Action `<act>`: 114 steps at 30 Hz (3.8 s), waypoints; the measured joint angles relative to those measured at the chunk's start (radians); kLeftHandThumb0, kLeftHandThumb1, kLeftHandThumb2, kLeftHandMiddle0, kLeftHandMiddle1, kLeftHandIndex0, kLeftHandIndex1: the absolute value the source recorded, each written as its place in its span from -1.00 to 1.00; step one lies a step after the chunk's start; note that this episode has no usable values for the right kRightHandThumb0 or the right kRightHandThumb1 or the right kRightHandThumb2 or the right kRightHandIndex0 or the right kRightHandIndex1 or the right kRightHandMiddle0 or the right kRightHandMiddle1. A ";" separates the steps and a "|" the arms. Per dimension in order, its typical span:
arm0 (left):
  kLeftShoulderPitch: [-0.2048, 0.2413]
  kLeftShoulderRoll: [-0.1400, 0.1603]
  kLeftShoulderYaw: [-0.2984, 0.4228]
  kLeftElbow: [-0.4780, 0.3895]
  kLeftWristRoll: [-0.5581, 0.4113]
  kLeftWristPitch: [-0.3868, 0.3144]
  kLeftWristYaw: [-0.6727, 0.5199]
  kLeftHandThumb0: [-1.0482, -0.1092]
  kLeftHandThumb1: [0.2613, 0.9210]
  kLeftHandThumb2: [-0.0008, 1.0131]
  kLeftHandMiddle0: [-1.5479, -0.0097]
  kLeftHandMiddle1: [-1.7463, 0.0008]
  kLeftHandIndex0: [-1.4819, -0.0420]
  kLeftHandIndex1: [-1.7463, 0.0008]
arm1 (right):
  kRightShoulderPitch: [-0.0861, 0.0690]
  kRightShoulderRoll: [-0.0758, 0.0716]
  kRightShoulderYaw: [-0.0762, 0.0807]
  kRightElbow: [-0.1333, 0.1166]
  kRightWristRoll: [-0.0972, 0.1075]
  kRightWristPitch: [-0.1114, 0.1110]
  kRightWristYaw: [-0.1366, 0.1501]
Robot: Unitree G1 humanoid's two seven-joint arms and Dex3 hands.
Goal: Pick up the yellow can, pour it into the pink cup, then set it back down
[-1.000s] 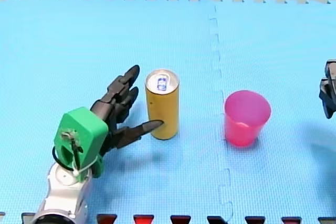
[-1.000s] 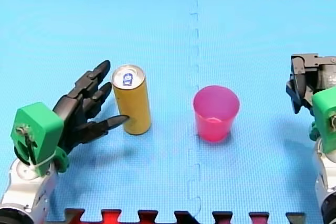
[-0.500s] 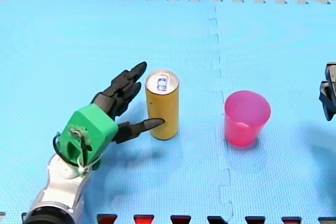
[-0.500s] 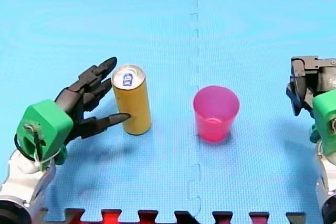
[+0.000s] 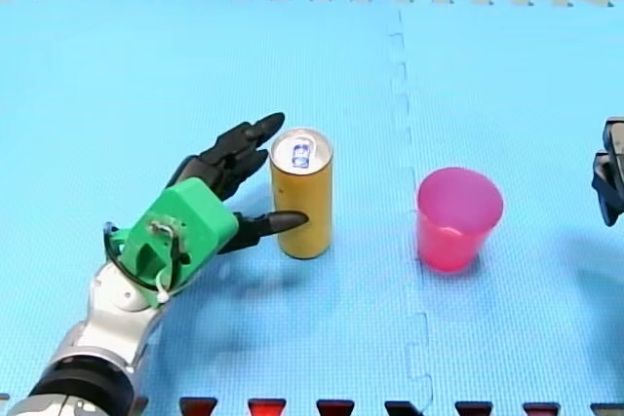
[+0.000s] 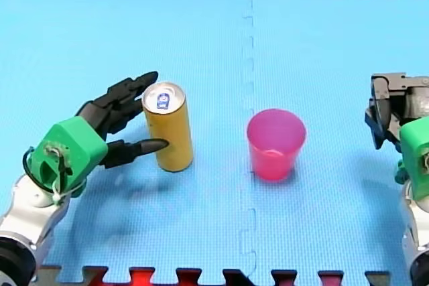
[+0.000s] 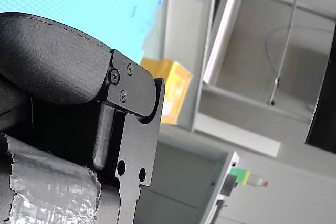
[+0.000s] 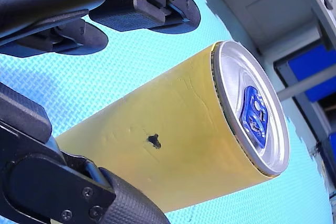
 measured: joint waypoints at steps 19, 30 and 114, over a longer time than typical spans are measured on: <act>-0.032 -0.029 0.072 0.001 -0.179 0.144 -0.289 -0.54 0.37 -1.00 0.37 0.97 0.42 0.97 | 0.006 0.000 -0.001 -0.005 0.002 0.000 0.008; -0.054 -0.038 0.123 0.013 -0.245 0.213 -0.388 -0.39 0.31 -1.00 0.29 0.98 0.36 0.99 | 0.007 -0.002 -0.003 -0.007 0.008 0.009 0.018; -0.048 -0.216 0.125 0.079 -0.143 0.125 0.112 0.39 0.51 -0.99 -0.69 0.92 -0.59 0.95 | 0.041 0.000 0.005 -0.070 0.005 0.019 0.018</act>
